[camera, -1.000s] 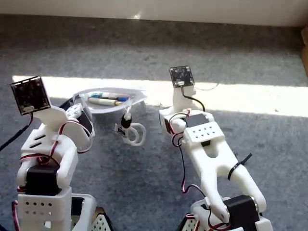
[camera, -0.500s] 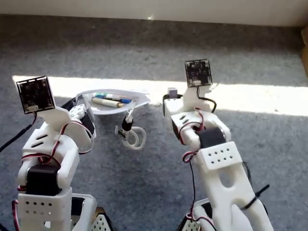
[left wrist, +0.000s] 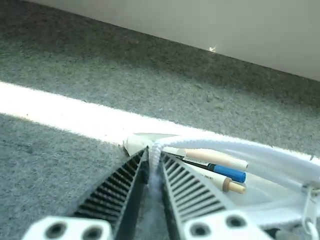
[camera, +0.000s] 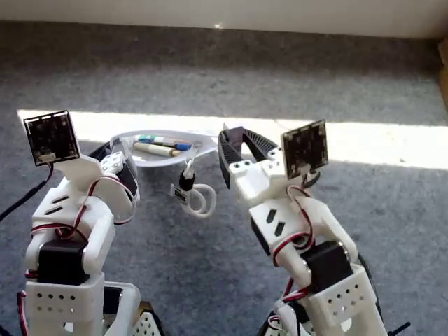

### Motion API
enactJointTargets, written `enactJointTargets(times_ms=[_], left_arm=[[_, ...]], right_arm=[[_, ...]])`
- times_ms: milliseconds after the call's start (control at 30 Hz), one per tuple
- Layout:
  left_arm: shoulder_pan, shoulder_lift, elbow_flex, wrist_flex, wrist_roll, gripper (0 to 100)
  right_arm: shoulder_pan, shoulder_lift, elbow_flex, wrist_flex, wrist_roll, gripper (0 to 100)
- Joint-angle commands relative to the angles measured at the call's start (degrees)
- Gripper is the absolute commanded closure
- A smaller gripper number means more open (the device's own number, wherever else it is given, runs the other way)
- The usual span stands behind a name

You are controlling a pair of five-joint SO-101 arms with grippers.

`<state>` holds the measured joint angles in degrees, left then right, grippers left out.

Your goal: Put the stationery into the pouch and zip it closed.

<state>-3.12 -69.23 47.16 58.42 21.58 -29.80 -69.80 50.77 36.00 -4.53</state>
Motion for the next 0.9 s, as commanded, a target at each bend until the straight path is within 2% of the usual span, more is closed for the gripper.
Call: enactJointTargets(times_ms=[0, 167, 367, 867], left_arm=[[0.9, -1.3, -1.7, 0.1, -0.4, 99], [0.9, -1.3, -1.7, 0.1, -0.4, 99], [0.9, -1.3, -1.6, 0.1, -1.5, 99], [0.9, -1.4, -0.9, 0.0, -1.5, 99]], right_arm=[[-4.4, -5.0, -0.6, -0.5, -0.3, 99.4], [-10.9, -6.1, -0.9, -1.0, -0.2, 99.4], [-13.7, -5.5, 0.7, -10.4, -0.2, 99.4], [-14.9, 13.2, 10.1, -45.4, -0.2, 99.4]])
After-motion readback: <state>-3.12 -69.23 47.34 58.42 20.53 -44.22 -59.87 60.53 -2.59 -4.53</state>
